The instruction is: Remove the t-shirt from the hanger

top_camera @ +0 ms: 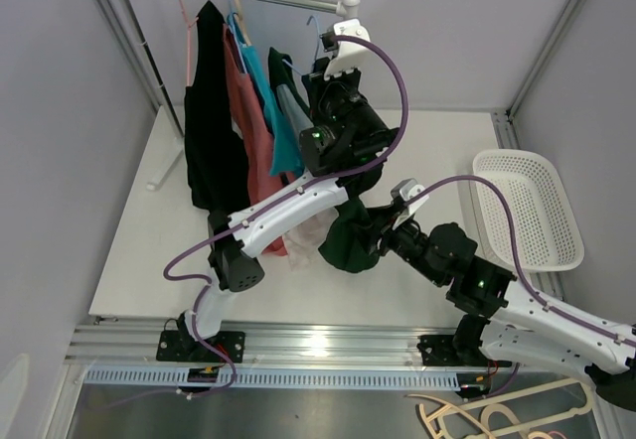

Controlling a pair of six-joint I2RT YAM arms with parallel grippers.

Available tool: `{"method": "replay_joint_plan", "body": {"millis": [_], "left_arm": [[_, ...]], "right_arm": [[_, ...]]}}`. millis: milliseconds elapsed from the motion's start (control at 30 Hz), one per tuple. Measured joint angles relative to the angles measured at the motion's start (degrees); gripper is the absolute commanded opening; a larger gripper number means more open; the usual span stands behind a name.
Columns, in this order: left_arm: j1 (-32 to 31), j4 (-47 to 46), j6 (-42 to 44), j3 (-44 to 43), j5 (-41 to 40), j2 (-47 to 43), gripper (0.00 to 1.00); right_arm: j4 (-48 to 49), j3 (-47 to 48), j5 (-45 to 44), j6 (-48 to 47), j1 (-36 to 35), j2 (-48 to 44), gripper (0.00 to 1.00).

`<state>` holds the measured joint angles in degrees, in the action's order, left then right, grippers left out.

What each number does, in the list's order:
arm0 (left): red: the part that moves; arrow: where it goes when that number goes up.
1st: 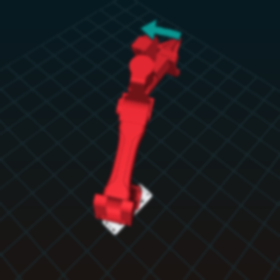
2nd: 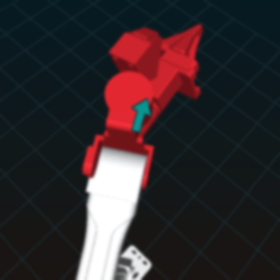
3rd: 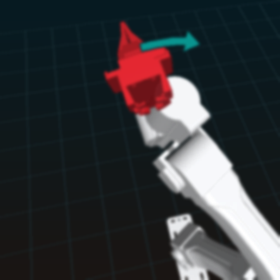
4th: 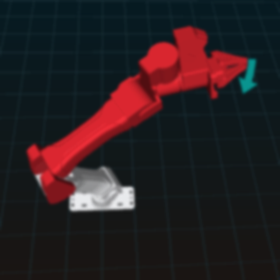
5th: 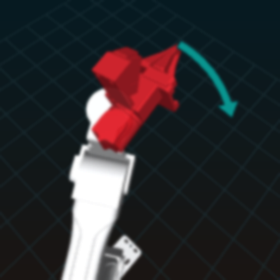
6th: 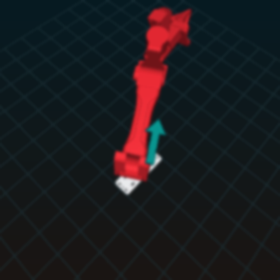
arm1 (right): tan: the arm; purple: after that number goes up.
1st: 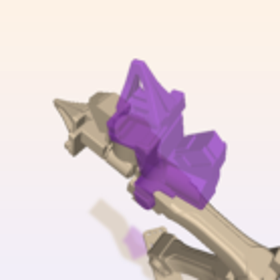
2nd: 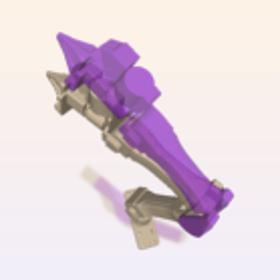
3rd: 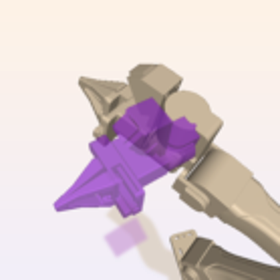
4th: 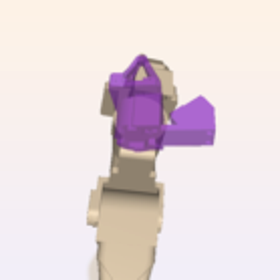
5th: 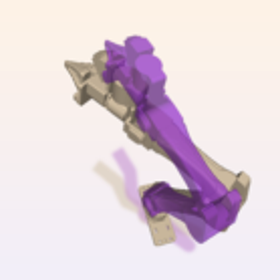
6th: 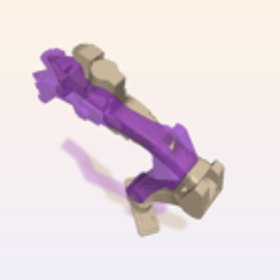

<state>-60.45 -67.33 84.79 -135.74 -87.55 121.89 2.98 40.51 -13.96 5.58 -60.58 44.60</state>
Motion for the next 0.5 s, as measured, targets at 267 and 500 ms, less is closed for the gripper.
{"method": "replay_joint_plan", "body": {"millis": [267,500], "left_arm": [[0.61,-1.51,1.18,0.31,-0.07,-0.04,0.01],[4.09,3.96,-1.92,-1.2,-0.28,-0.04,0.01]], "right_arm": [[-0.55,0.02,-3.34,1.31,-0.15,-2.86,0.0],[-6.51,0.02,-5.6,3.1,-0.61,-14.51,0.0]]}}
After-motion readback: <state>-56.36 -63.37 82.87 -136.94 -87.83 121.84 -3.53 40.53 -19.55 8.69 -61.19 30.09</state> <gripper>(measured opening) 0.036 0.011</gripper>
